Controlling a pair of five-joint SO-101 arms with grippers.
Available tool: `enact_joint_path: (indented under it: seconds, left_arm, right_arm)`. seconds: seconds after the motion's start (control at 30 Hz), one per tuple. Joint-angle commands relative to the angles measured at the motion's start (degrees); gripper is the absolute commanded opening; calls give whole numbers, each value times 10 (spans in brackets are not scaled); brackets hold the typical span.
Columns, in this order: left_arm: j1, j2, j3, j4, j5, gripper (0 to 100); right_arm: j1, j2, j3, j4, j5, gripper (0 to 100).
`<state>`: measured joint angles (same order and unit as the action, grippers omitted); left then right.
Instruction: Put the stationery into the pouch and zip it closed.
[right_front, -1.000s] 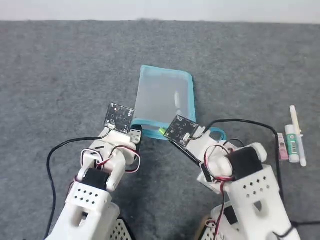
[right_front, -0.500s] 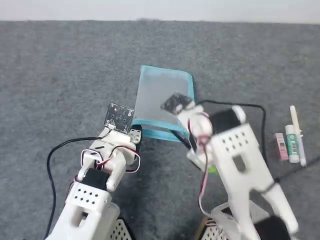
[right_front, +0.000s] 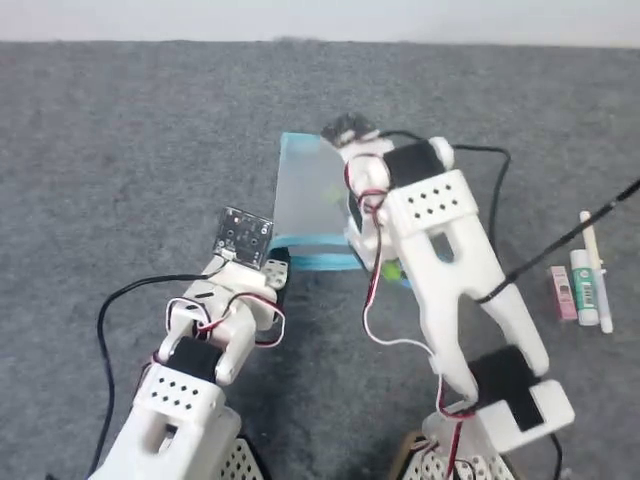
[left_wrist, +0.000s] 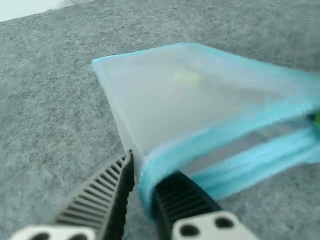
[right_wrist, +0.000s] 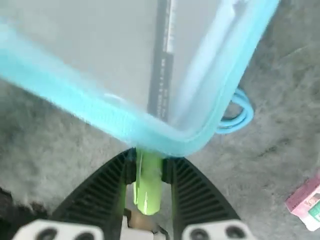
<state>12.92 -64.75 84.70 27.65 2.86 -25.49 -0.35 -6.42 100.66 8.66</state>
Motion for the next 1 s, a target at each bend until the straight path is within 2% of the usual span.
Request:
enact_joint_path:
  seconds: [0.0, 0.13, 0.3, 0.37, 0.8, 0.97]
  left_arm:
    - [44, 10, 5, -24, -3, 12]
    - [59, 10, 7, -24, -31, 12]
    - [59, 9, 7, -24, -32, 12]
    - [59, 9, 7, -24, -32, 12]
    - [59, 6, 7, -22, -33, 12]
    - [53, 5, 7, -21, -33, 12]
  right_arm:
    - [0, 4, -77, 22, -25, 9]
    - [-14, 11, -105, 22, -22, 17]
    - [-54, 5, -106, 20, -20, 175]
    - [-60, 5, -108, 20, -18, 209]
    - [-22, 3, -105, 22, -13, 205]
    - [7, 3, -105, 22, -12, 53]
